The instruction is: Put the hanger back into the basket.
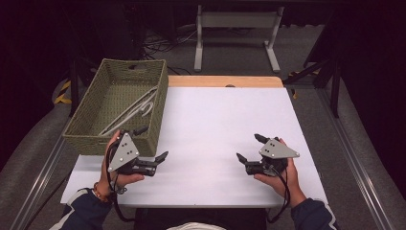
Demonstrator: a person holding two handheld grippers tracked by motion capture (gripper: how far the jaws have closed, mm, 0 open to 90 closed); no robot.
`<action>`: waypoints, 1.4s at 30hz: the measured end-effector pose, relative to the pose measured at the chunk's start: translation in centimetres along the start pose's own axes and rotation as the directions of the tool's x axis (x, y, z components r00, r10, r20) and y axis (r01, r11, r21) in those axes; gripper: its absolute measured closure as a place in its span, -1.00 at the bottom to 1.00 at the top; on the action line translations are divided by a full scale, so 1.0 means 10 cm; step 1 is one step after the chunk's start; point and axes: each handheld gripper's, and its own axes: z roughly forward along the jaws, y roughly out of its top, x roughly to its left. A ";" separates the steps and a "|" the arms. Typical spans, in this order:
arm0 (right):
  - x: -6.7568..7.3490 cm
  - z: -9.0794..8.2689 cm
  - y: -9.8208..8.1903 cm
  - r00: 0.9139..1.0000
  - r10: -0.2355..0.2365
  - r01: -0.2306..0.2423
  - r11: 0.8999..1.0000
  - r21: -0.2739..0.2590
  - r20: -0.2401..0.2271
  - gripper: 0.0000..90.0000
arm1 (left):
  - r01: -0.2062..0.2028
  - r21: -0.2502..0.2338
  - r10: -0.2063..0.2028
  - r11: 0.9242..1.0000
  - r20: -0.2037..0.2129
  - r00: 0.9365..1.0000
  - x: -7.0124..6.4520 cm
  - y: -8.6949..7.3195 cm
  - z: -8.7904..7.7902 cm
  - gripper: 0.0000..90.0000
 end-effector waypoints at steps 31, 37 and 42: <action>0.12 0.05 -0.16 0.997 -0.031 0.033 0.999 -0.026 0.071 -0.78 | 0.096 0.122 -0.102 0.988 0.038 0.994 -0.14 -0.59 0.18 -0.88; 0.14 0.04 -0.14 0.996 -0.034 0.037 0.999 -0.037 0.079 -0.78 | 0.095 0.112 -0.100 0.989 0.039 0.994 -0.16 -0.59 0.16 -0.88; 0.15 0.04 -0.14 0.996 -0.043 0.046 0.998 -0.037 0.077 -0.78 | 0.088 0.113 -0.093 0.990 0.039 0.995 -0.16 -0.58 0.16 -0.89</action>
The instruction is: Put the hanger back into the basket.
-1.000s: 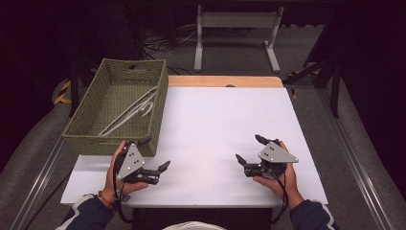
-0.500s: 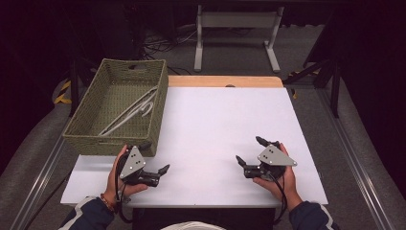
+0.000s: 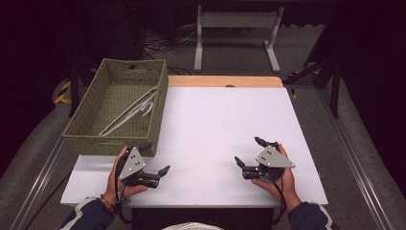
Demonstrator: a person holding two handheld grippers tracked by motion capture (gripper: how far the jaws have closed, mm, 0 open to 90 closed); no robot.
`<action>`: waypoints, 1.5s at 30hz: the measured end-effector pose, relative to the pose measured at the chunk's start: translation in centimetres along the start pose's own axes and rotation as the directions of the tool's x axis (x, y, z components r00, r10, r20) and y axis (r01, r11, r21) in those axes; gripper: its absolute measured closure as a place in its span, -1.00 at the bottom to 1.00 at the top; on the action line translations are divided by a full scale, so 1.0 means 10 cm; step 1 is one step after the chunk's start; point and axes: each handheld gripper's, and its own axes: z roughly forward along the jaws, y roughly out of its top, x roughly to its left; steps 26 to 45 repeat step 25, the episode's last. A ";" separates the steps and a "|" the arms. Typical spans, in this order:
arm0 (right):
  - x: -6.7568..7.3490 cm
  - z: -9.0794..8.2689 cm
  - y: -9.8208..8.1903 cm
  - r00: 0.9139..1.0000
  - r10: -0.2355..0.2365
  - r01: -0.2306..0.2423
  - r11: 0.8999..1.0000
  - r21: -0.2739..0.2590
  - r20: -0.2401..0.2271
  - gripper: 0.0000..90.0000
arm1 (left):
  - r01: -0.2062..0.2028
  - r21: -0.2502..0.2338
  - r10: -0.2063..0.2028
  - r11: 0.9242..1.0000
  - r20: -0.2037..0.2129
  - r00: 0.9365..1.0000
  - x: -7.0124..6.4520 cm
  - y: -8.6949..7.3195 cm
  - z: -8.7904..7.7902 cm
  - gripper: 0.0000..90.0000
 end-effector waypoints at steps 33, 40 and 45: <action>-0.05 0.02 -0.02 1.000 -0.009 0.009 1.000 -0.001 0.025 -0.77 | -0.012 0.053 0.011 0.999 0.012 1.000 -0.06 -0.02 0.16 -0.86; -0.05 0.02 -0.02 1.000 -0.009 0.009 1.000 -0.001 0.025 -0.77 | -0.012 0.053 0.011 0.999 0.012 1.000 -0.06 -0.02 0.16 -0.86; -0.05 0.02 -0.02 1.000 -0.009 0.009 1.000 -0.001 0.025 -0.77 | -0.012 0.053 0.011 0.999 0.012 1.000 -0.06 -0.02 0.16 -0.86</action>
